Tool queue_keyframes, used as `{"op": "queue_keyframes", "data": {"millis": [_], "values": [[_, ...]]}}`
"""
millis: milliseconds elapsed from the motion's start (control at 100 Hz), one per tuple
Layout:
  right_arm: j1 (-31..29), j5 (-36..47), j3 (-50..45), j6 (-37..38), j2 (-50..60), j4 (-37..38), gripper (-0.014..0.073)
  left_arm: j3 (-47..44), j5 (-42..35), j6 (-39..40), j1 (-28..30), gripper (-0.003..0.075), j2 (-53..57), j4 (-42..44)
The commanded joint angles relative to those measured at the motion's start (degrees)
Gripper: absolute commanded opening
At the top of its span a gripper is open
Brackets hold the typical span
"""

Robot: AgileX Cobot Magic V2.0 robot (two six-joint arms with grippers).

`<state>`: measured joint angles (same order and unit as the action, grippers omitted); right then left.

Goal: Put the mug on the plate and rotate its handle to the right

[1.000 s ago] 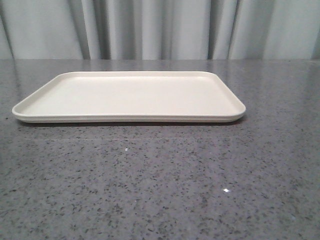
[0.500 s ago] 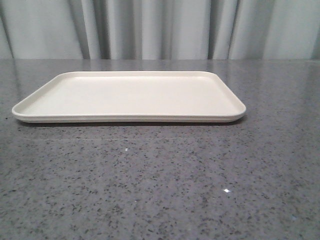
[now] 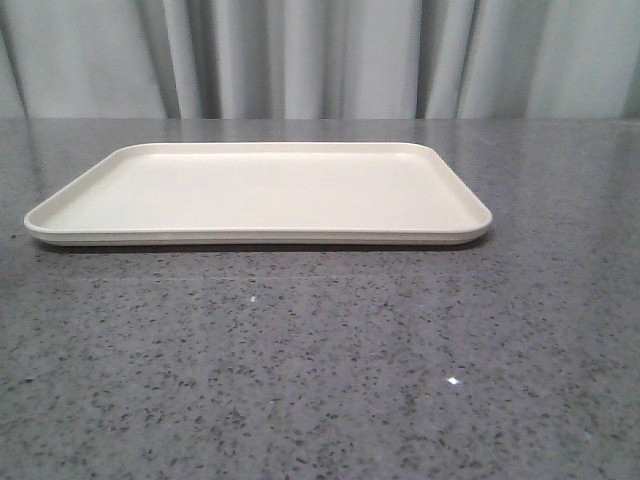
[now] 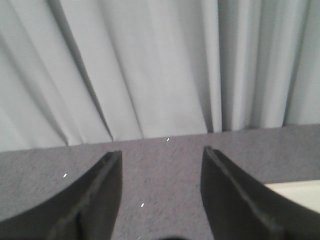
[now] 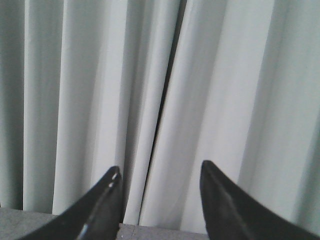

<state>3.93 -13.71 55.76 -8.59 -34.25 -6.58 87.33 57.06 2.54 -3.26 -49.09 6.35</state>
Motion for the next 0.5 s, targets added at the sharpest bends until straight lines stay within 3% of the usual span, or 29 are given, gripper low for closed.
{"op": "queue_keyframes", "data": {"millis": [0,140,490], "values": [[-0.12,2.98,1.93,-0.54,-1.57,0.73,0.0378,4.75,4.31,0.57,0.35,0.0368,-3.26,3.56],[-0.12,2.44,1.93,-0.54,-2.42,0.73,0.0378,5.91,15.39,0.57,0.35,0.0368,-7.69,7.64],[-0.12,-0.41,1.93,-0.54,-4.11,0.73,0.0378,-1.6,15.39,0.46,0.51,0.0368,-9.44,6.52]]}}
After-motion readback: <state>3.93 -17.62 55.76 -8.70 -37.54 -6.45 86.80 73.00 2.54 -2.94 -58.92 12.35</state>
